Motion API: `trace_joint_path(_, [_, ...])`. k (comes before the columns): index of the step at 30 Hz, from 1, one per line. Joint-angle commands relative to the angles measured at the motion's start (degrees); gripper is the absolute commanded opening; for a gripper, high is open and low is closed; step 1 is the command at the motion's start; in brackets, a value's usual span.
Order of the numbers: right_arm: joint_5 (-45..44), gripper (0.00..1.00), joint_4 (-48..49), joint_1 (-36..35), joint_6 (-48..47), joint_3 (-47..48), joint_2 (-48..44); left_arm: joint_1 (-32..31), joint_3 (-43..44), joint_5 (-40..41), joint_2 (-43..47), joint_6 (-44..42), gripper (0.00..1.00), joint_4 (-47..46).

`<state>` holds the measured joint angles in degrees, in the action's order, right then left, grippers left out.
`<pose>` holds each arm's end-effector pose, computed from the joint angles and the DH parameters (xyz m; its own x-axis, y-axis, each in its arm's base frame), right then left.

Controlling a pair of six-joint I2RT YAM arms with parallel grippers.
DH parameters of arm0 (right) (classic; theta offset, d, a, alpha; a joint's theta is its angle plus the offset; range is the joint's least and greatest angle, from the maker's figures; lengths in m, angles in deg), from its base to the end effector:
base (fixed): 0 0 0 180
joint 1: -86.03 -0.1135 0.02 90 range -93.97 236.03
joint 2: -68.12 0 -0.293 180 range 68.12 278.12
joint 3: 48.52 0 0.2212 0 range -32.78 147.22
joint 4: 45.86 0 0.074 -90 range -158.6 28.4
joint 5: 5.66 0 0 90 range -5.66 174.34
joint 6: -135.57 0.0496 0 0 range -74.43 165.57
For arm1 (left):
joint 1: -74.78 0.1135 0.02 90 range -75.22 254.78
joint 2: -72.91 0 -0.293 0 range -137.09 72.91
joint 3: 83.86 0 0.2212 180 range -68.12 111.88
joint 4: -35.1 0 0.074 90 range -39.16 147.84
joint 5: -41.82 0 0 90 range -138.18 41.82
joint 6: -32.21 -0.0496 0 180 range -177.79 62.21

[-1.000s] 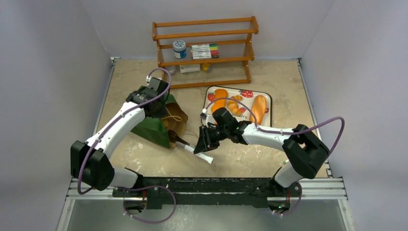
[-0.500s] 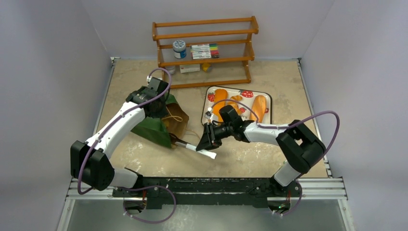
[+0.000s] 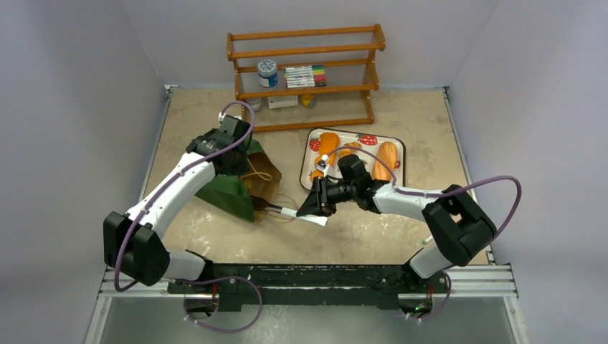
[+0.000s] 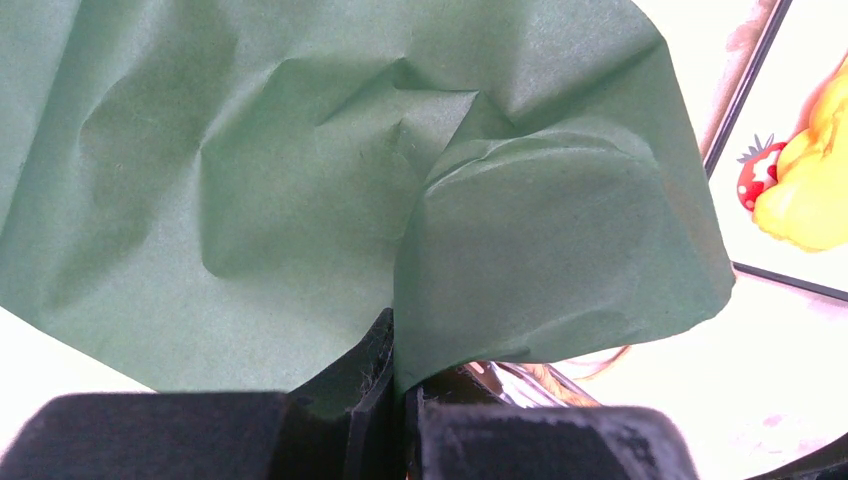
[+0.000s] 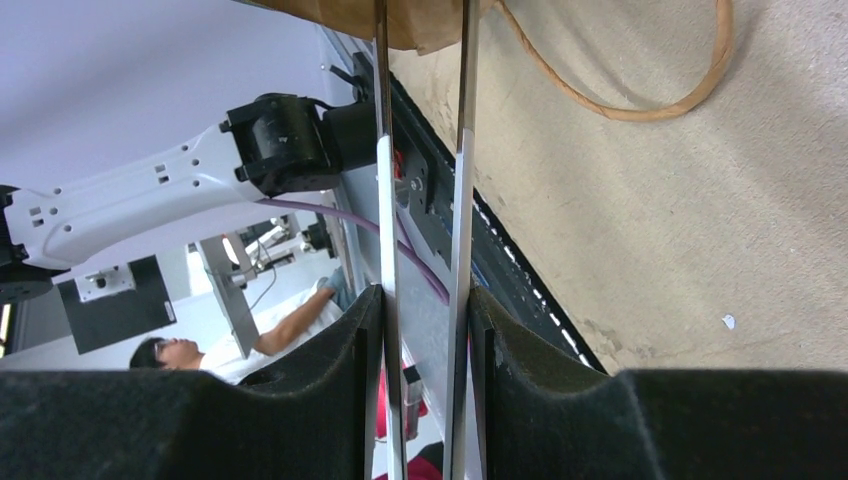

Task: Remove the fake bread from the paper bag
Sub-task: Take out the fake bread from the paper bag.

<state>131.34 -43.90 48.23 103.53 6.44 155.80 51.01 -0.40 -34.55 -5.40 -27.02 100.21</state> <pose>0.2045 0.2045 0.2315 -0.9897 -0.0360 -0.1388 -0.1426 0.3473 0.9269 0.2263 -0.0869 0.3145 -0.8259 -0.1795 -0.5345 -0.1615 0.9836 -0.0808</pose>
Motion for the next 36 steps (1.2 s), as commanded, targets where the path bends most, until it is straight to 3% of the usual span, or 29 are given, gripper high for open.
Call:
trace_joint_path(1, [0.13, 0.35, 4.17, 0.18, 2.72, 1.11, -0.23, 0.16, 1.53, -1.78, 2.29, -0.52, 0.0, -0.96])
trace_joint_path(20, [-9.2, 0.33, 6.34, 0.15, 9.16, 1.2, -3.2, 0.15, -2.33, -3.3, 4.2, 3.0, 0.0, -2.93])
trace_joint_path(36, [-8.34, 0.36, 5.73, -1.56, 8.02, 4.26, 1.83, 0.09, -1.91, -4.52, 4.12, 3.24, 0.0, -3.73])
